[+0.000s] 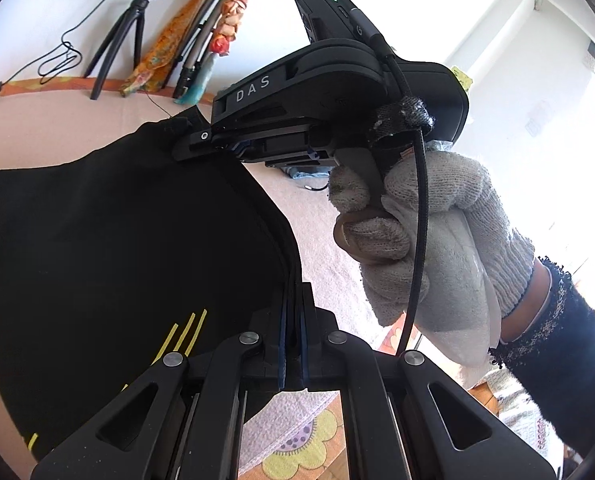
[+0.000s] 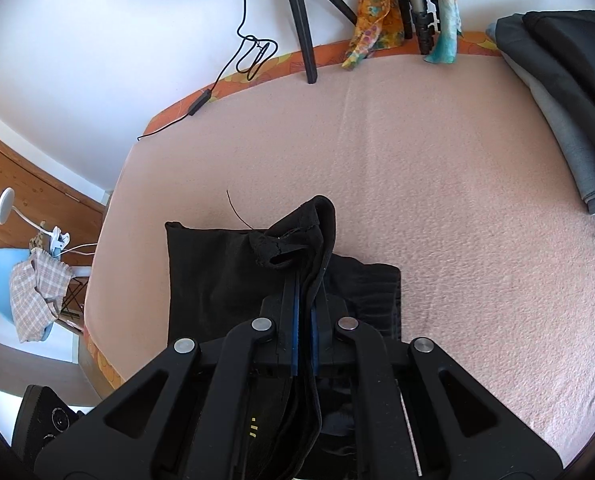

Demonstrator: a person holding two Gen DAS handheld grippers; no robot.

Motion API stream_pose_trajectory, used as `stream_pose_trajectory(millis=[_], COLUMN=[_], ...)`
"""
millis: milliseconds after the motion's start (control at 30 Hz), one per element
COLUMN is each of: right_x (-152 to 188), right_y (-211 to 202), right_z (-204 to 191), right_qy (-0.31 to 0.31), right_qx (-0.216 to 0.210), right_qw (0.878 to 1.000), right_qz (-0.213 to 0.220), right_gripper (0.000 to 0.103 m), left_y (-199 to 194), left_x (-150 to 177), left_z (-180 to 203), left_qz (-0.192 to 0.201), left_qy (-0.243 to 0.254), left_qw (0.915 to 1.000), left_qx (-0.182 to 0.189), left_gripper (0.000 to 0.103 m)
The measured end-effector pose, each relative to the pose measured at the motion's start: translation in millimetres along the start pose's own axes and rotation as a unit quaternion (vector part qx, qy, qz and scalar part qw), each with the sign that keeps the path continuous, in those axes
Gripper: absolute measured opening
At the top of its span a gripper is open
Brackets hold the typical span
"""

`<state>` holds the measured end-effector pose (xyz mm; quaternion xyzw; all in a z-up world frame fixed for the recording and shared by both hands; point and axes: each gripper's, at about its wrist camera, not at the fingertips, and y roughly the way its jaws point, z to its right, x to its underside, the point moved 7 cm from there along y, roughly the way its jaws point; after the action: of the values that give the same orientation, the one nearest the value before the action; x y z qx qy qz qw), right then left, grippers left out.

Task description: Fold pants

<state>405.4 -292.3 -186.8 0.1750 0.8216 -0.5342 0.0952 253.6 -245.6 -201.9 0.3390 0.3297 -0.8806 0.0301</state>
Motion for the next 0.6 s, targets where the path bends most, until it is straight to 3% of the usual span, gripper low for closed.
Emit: stream_pose_trajectory(millis=[300, 400, 500, 567, 600], right_x=[2, 0, 0, 2, 2], right_y=[24, 31, 31, 26, 22], right_z=[30, 35, 42, 45, 48], right_qy=[-0.002, 0.007, 0.012, 0.008, 0.006], right_qx=[-0.004, -0.012, -0.005, 0.009, 0.028], right_qw=[1.000, 1.000, 1.000, 1.000, 1.000], right_qz=[-0.010, -0.011, -0.008, -0.004, 0.002], right_gripper=[0.005, 0.005, 0.006, 0.015, 0.029], left_y=[27, 23, 11, -6, -17], left_x=[8, 21, 24, 24, 24], left_z=[5, 13, 14, 11, 7], left_qz=[-0.037, -0.061, -0.068, -0.061, -0.055], left_qy=[0.003, 0.018, 0.025, 0.033, 0.034], left_qw=[0.9993, 0.9979, 0.9974, 0.9975, 0.9978], left_qx=[-0.006, -0.007, -0.002, -0.008, -0.014], left_gripper=[0.003, 0.014, 0.014, 0.017, 0.023])
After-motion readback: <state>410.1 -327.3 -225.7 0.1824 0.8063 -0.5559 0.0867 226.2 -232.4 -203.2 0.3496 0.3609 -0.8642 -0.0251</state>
